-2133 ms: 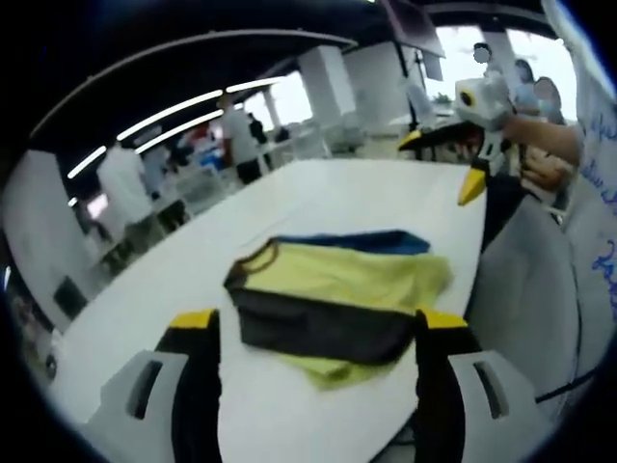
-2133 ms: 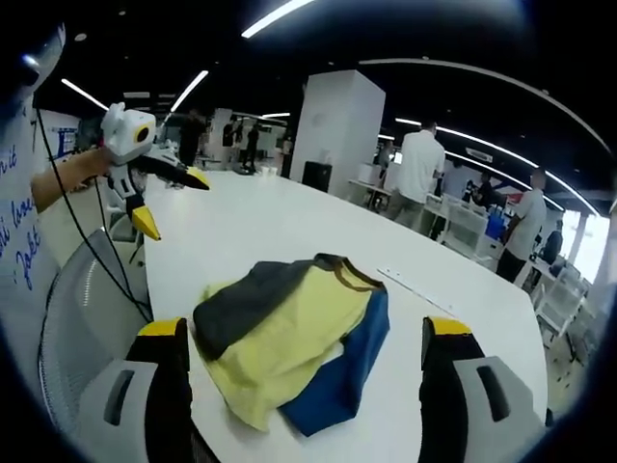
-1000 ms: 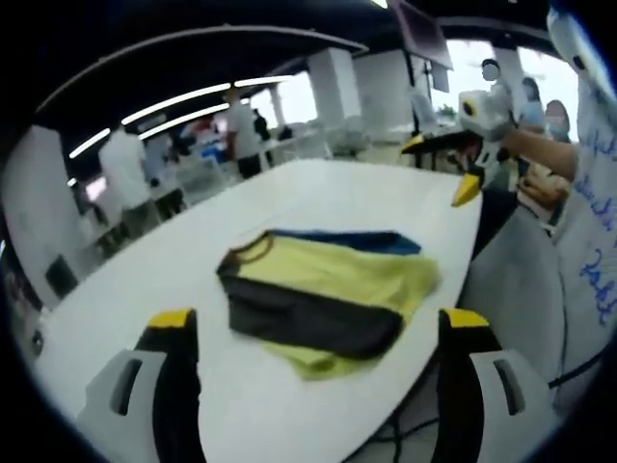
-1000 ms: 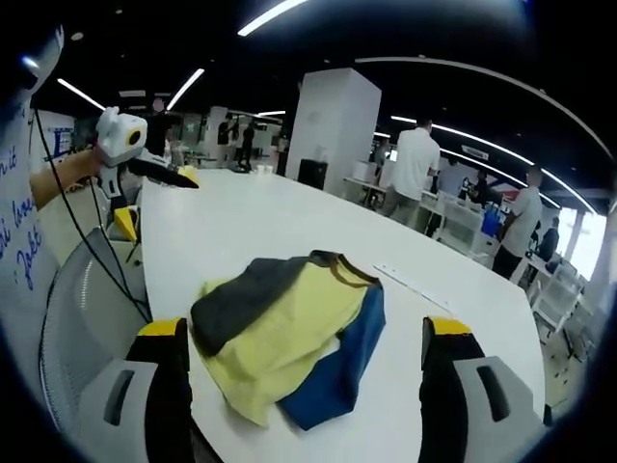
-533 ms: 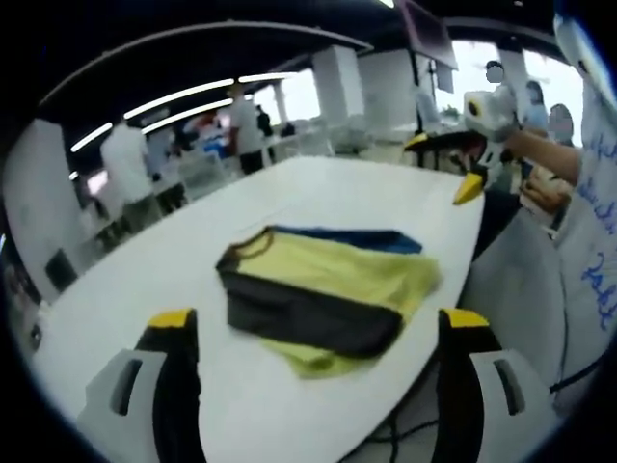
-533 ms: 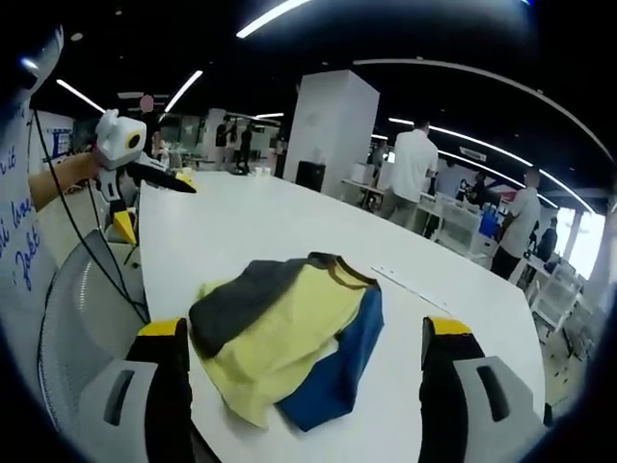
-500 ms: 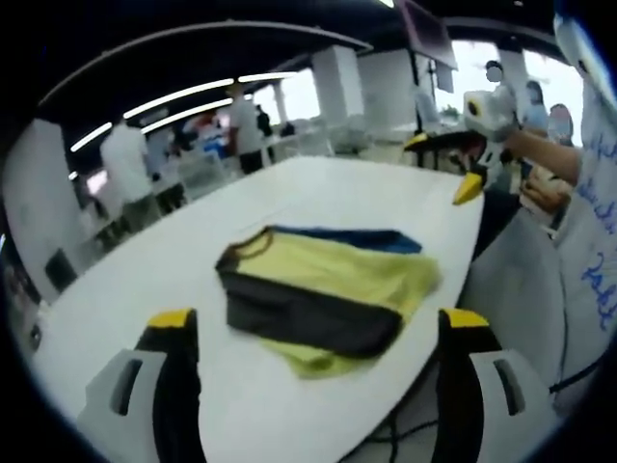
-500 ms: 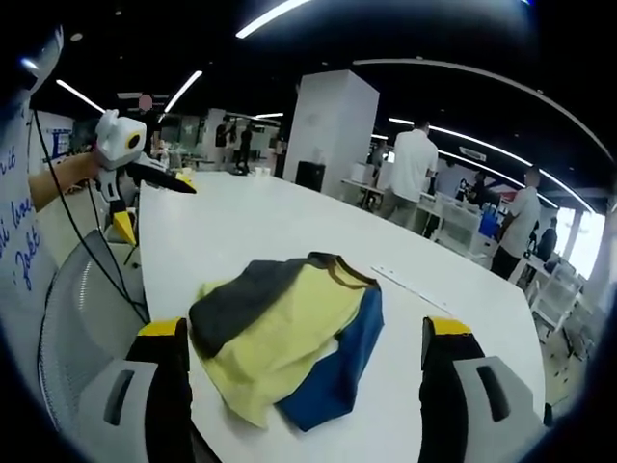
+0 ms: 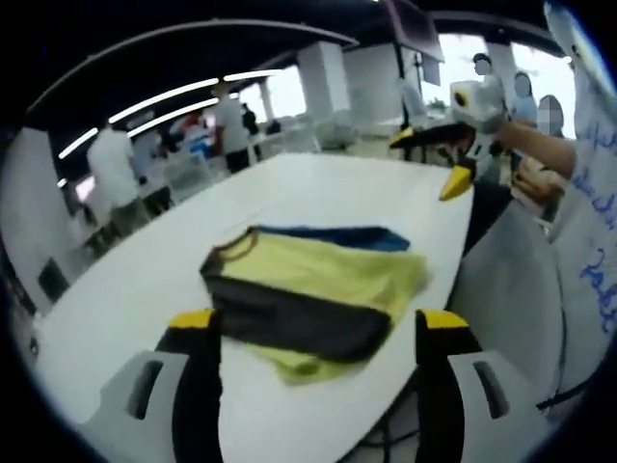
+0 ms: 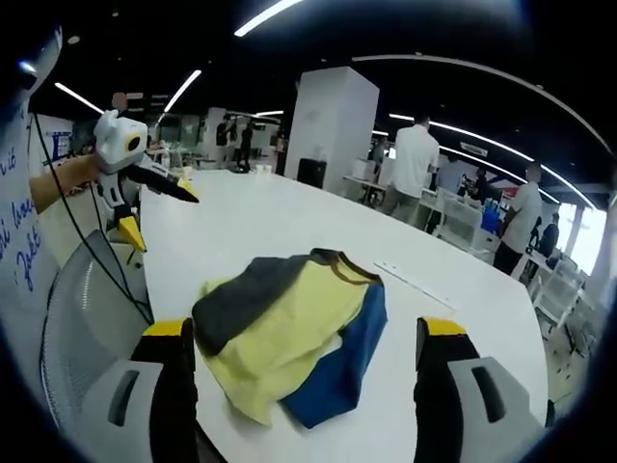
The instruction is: Fold the garment on the visible template until the final outline fits inside the template.
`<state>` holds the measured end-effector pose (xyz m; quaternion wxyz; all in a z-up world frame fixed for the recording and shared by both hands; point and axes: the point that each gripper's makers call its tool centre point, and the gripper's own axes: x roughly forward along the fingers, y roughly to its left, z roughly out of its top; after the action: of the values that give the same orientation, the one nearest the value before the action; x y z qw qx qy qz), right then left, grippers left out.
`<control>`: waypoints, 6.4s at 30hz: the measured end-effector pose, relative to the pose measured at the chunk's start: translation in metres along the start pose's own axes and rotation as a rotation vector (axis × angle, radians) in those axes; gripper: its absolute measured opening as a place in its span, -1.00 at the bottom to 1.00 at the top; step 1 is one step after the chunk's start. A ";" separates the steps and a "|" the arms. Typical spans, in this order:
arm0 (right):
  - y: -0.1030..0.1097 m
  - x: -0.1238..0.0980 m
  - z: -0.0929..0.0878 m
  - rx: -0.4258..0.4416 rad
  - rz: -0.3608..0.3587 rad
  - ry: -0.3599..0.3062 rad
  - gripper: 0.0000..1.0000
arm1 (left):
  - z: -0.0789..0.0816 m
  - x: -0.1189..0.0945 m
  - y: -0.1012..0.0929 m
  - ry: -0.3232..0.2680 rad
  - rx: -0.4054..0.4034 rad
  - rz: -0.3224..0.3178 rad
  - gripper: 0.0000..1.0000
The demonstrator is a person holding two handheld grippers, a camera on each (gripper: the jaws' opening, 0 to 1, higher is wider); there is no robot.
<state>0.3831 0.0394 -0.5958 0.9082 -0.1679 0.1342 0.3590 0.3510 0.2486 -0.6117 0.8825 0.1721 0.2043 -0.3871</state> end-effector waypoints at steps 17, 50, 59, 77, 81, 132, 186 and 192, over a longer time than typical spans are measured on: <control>-0.002 -0.008 -0.014 0.014 -0.014 0.020 0.67 | -0.006 0.056 -0.054 0.069 0.051 -0.169 -0.31; 0.003 -0.012 -0.019 0.034 -0.021 0.025 0.61 | -0.069 0.118 -0.093 0.271 0.087 -0.259 -0.75; 0.000 -0.014 -0.024 0.049 -0.026 0.031 0.60 | -0.081 0.128 -0.092 0.296 0.066 -0.256 -0.76; -0.002 -0.015 -0.021 0.050 -0.026 0.021 0.59 | -0.098 0.138 -0.088 0.328 0.087 -0.230 -0.77; -0.002 -0.015 -0.020 0.052 -0.028 0.019 0.59 | -0.100 0.140 -0.087 0.326 0.080 -0.223 -0.80; 0.002 -0.012 -0.021 0.052 -0.020 0.034 0.68 | -0.064 0.085 -0.004 0.227 0.057 -0.023 -1.00; 0.007 -0.013 -0.014 0.048 -0.026 0.029 0.99 | -0.117 -0.004 0.124 0.288 0.008 0.322 -1.00; 0.006 -0.014 -0.015 0.047 -0.029 0.034 0.99 | -0.126 -0.012 0.135 0.283 -0.026 0.356 -1.00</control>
<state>0.3672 0.0286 -0.6058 0.9147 -0.1545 0.1555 0.3395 0.4171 0.4009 -0.6938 0.9015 0.2468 0.2976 -0.1947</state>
